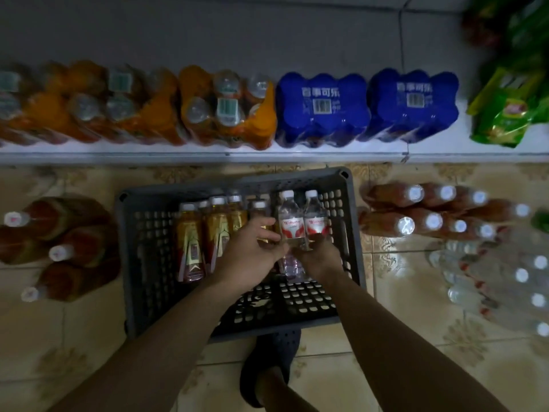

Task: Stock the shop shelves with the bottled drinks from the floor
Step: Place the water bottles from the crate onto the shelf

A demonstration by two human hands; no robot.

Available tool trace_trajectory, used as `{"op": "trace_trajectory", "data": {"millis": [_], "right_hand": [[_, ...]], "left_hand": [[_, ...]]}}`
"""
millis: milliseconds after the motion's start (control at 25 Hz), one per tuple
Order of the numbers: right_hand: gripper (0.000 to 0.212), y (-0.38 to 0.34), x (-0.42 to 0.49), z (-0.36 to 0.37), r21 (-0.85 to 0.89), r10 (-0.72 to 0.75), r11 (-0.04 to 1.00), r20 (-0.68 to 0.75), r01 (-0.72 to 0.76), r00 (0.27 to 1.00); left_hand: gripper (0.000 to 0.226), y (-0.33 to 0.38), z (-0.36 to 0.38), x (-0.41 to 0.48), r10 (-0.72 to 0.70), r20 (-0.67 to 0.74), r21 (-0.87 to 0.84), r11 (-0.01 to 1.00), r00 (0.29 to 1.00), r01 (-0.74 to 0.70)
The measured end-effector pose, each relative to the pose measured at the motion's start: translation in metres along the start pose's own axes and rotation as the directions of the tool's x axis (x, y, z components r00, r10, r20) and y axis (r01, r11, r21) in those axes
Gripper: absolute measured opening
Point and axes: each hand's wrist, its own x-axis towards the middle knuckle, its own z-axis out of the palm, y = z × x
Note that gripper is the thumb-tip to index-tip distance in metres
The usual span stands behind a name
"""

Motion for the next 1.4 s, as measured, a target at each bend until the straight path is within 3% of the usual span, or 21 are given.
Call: {"op": "trace_trajectory", "data": {"millis": [120, 280, 520, 600, 720, 800, 880, 1080, 1400], "right_hand": [[0.075, 0.004, 0.021, 0.032, -0.127, -0.039, 0.991, -0.074, 0.029, 0.997], [0.097, 0.003, 0.036, 0.064, -0.265, -0.002, 0.964, -0.152, -0.039, 0.988], [0.08, -0.002, 0.063, 0.077, -0.432, -0.022, 0.9, -0.191, -0.064, 0.981], [0.081, 0.002, 0.064, 0.082, -0.352, 0.002, 0.933, -0.18, -0.067, 0.984], [0.068, 0.009, 0.064, 0.076, 0.036, 0.089, 0.996, -0.14, -0.084, 0.986], [0.065, 0.008, 0.051, 0.068, 0.343, 0.078, 0.938, -0.065, -0.051, 0.995], [0.068, -0.001, 0.025, 0.063, 0.478, 0.048, 0.878, -0.025, -0.03, 0.999], [0.064, -0.049, -0.07, 0.043, 0.435, -0.085, 0.898, 0.022, 0.067, 0.996], [0.072, -0.145, -0.219, 0.009, 0.283, -0.336, 0.897, -0.061, 0.339, 0.94]], "left_hand": [[0.045, -0.028, 0.015, 0.024, -0.025, -0.04, -0.036, 0.999, 0.999, 0.024], [0.048, -0.066, 0.02, 0.043, -0.112, -0.014, -0.098, 0.989, 0.994, 0.11], [0.048, -0.093, 0.017, 0.062, -0.178, 0.012, -0.128, 0.976, 0.984, 0.178], [0.043, -0.093, 0.012, 0.065, -0.205, 0.011, -0.175, 0.963, 0.979, 0.204], [0.041, -0.095, -0.002, 0.066, -0.222, -0.038, -0.204, 0.956, 0.974, 0.21], [0.043, -0.092, -0.011, 0.06, -0.222, -0.043, -0.21, 0.955, 0.974, 0.209], [0.046, -0.083, -0.017, 0.05, -0.21, -0.044, -0.224, 0.955, 0.977, 0.196], [0.048, -0.032, -0.041, -0.002, -0.147, -0.035, -0.28, 0.951, 0.989, 0.131], [0.045, 0.029, -0.139, -0.108, -0.03, -0.078, -0.433, 0.901, 0.997, -0.006]]}}
